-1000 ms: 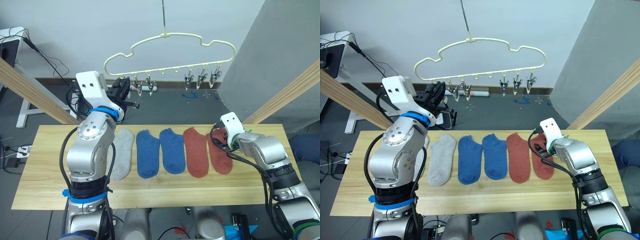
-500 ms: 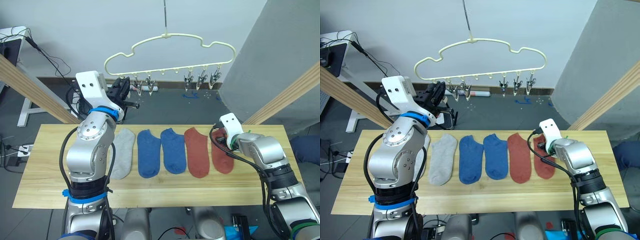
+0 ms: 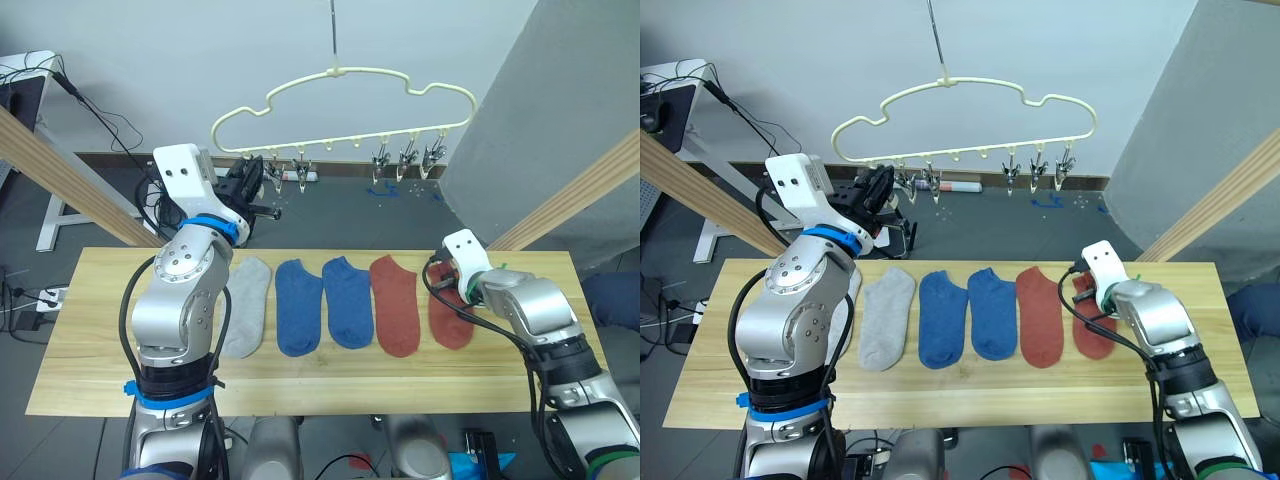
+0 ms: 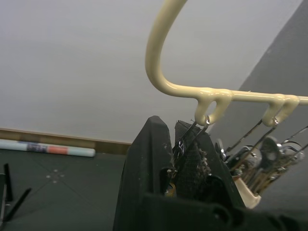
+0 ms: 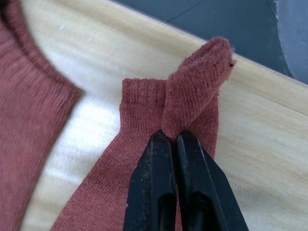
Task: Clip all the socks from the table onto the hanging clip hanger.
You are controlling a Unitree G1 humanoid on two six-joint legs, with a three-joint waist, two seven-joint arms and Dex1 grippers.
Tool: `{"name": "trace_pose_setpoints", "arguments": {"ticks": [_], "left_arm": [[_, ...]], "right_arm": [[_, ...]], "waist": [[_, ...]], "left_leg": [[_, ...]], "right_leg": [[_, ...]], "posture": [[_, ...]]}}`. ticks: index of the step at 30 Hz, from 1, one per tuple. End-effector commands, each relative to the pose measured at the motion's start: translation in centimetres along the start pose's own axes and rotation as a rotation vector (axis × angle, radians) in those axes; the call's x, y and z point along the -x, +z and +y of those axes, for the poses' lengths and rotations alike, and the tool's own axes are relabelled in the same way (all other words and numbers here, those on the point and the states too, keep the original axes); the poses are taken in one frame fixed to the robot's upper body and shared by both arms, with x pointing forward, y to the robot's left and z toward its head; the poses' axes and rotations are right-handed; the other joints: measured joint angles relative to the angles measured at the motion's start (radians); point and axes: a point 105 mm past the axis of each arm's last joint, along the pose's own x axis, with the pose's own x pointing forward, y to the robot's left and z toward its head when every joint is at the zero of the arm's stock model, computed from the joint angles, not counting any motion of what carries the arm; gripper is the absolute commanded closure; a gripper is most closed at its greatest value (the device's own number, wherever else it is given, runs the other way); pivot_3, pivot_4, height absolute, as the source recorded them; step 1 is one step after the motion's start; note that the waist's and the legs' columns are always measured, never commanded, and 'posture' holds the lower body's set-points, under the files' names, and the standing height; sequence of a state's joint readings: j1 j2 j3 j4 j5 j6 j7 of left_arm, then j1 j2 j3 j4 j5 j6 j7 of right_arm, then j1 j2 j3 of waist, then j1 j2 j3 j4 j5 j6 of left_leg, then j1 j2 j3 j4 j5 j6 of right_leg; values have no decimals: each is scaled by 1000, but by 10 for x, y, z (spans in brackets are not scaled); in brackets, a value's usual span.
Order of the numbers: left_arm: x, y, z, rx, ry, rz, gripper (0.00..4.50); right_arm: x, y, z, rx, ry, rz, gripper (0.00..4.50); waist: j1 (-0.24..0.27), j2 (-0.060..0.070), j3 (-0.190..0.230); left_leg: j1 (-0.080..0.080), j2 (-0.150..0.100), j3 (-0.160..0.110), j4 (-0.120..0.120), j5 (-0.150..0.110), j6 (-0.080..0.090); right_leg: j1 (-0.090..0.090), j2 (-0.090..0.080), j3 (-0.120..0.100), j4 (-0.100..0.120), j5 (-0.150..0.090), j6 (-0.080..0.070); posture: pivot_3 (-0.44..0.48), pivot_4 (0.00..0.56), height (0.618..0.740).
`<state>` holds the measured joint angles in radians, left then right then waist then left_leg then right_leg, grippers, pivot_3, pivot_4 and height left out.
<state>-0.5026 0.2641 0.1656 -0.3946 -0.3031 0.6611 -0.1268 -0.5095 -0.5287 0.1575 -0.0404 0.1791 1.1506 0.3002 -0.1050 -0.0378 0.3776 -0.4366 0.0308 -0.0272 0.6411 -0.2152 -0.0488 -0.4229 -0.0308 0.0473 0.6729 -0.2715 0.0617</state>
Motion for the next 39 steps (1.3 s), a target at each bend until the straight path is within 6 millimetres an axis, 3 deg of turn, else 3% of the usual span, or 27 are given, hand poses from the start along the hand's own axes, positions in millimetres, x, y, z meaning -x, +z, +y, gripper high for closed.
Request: {"name": "trace_pose_setpoints", "arguments": {"ticks": [1,6,9,12,20,25,31,39], "left_arm": [[8,8,0,37,-48,-7,4324],[10,15,4,102,-82,5,4324],[11,23,9,119,-104,20,4324],[12,26,14,134,-116,53,4324],[15,44,33,190,-86,81,4324],[18,52,39,221,-71,95,4324],[20,51,34,242,-86,126,4324],[22,52,30,249,-93,134,4324]], "right_arm": [[33,15,22,76,165,-102,4483],[69,36,52,177,353,-236,4483],[97,62,90,211,560,-371,4483],[105,74,119,230,671,-441,4483],[99,108,180,202,795,-548,4483],[97,128,209,180,852,-598,4483],[90,142,227,188,860,-625,4483],[91,167,241,203,887,-678,4483]], "waist": [[0,2,3],[-8,4,9],[-8,3,15],[-7,3,18],[2,1,28],[15,1,39],[22,2,40],[26,2,40]], "left_leg": [[0,0,0,0,0,0],[0,0,0,0,-1,-1],[0,0,-1,-1,-1,-1],[0,0,-1,0,-1,-1],[-2,0,-1,-1,-1,-2],[-3,1,-1,-1,-1,-2],[-11,1,0,0,3,-8],[-12,2,-1,-1,2,-7]], "right_leg": [[0,0,0,0,0,0],[-1,1,0,0,-1,1],[-1,1,0,1,-1,1],[-2,1,0,1,-1,1],[-4,0,0,1,0,0],[-8,0,0,5,1,-2],[-18,0,-1,7,2,-3],[-19,0,-2,8,2,-3]], "posture": [[-188,410,740],[-189,411,740],[-177,412,740],[-160,419,740],[-97,452,740],[-52,461,740],[-19,464,740],[-2,458,740]]}}
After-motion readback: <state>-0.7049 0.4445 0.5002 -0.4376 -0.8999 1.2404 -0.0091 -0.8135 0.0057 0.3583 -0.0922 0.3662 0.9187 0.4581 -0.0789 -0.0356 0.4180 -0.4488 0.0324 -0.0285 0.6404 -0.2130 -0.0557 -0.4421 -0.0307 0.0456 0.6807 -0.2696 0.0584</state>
